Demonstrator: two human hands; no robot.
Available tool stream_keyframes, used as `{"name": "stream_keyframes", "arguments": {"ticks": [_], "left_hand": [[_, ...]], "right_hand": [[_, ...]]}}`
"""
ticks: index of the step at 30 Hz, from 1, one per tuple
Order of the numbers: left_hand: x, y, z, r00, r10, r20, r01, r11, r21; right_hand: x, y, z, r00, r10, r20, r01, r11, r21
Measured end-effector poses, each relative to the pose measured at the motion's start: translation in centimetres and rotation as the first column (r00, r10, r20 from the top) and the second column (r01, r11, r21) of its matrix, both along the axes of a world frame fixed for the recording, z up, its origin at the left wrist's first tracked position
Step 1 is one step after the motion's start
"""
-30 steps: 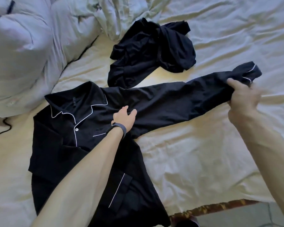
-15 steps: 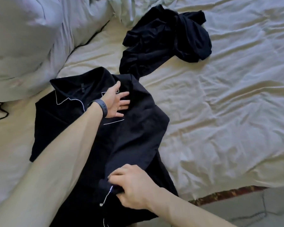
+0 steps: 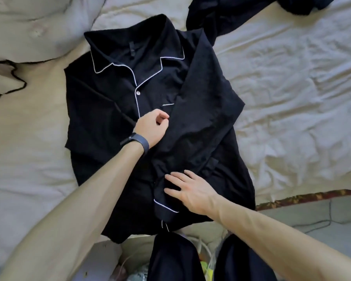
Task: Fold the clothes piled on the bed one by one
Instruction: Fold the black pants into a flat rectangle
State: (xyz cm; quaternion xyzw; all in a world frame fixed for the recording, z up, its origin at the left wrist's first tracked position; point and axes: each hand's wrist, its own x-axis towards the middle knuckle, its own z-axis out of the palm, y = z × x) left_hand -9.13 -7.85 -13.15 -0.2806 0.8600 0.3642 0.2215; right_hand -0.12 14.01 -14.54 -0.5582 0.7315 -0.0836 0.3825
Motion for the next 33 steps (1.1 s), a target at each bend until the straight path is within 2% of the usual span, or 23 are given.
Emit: {"name": "stream_keyframes", "arguments": {"ticks": [2,4,6,7,9,10,11,12,14,15,17,20,23,24,25,28,33], "left_hand": [[3.3,-0.4,0.7,1.000,-0.015,-0.025,0.015,1.000,-0.025],[6.1,-0.3,1.7,0.986,-0.050,-0.160,0.023,0.985,-0.170],[8.5,0.3,2.9,0.948,-0.076,-0.308,-0.032,0.943,-0.331],[9.6,0.6,3.4,0.945,-0.053,-0.324,-0.068,0.934,-0.350],[11.8,1.2,3.8,0.974,0.101,-0.202,-0.154,0.952,-0.264],[12.8,1.4,3.6,0.978,0.195,-0.070,-0.205,0.959,-0.198],[13.6,1.6,3.2,0.965,0.251,0.080,-0.238,0.961,-0.138],[14.4,1.7,2.8,0.943,0.255,0.213,-0.243,0.967,-0.080],[15.2,2.1,2.0,0.903,0.218,0.371,-0.251,0.967,0.043],[15.3,2.2,1.8,0.892,0.220,0.396,-0.276,0.957,0.089],[15.2,2.3,1.5,0.884,0.225,0.409,-0.316,0.934,0.169],[15.1,1.9,1.6,0.904,0.060,0.424,-0.207,0.927,0.312],[15.1,2.0,2.2,0.905,-0.088,0.416,-0.048,0.951,0.306],[15.1,2.3,2.4,0.910,-0.074,0.407,-0.063,0.948,0.313],[15.0,2.6,2.5,0.918,-0.032,0.395,-0.114,0.933,0.341],[14.8,3.2,3.3,0.919,0.135,0.371,-0.303,0.842,0.446],[16.7,1.7,4.1,0.875,0.270,0.401,-0.455,0.741,0.494]], "right_hand": [[-0.2,-0.1,0.0,0.999,0.036,-0.020,-0.036,0.999,0.014],[-0.5,-0.4,0.8,0.999,0.031,-0.029,-0.030,0.999,0.038],[-0.7,-0.2,2.2,0.995,-0.089,-0.033,0.090,0.996,0.001],[-0.4,0.0,2.9,0.984,-0.176,-0.038,0.174,0.984,-0.040],[0.7,1.0,3.9,0.911,-0.411,-0.024,0.406,0.907,-0.112],[1.4,1.4,4.4,0.831,-0.556,0.003,0.555,0.828,-0.079],[2.1,1.4,4.9,0.713,-0.701,0.027,0.701,0.713,0.024],[2.6,1.2,5.1,0.561,-0.827,0.045,0.810,0.559,0.174],[3.1,0.2,5.0,0.171,-0.983,0.065,0.861,0.181,0.475],[3.3,-0.4,4.8,0.008,-0.997,0.082,0.817,0.054,0.574],[3.8,-1.4,3.8,-0.202,-0.974,0.100,0.752,-0.088,0.654],[4.8,-2.1,2.7,-0.343,-0.933,0.110,0.730,-0.191,0.656],[5.2,-2.6,2.9,-0.567,-0.806,0.170,0.625,-0.287,0.726],[5.2,-2.6,3.0,-0.601,-0.781,0.169,0.604,-0.306,0.736],[5.2,-2.6,3.1,-0.598,-0.783,0.172,0.607,-0.302,0.735],[5.1,-2.3,3.6,-0.547,-0.805,0.232,0.627,-0.210,0.750],[5.5,-1.6,4.3,-0.516,-0.792,0.326,0.684,-0.152,0.713]]}}
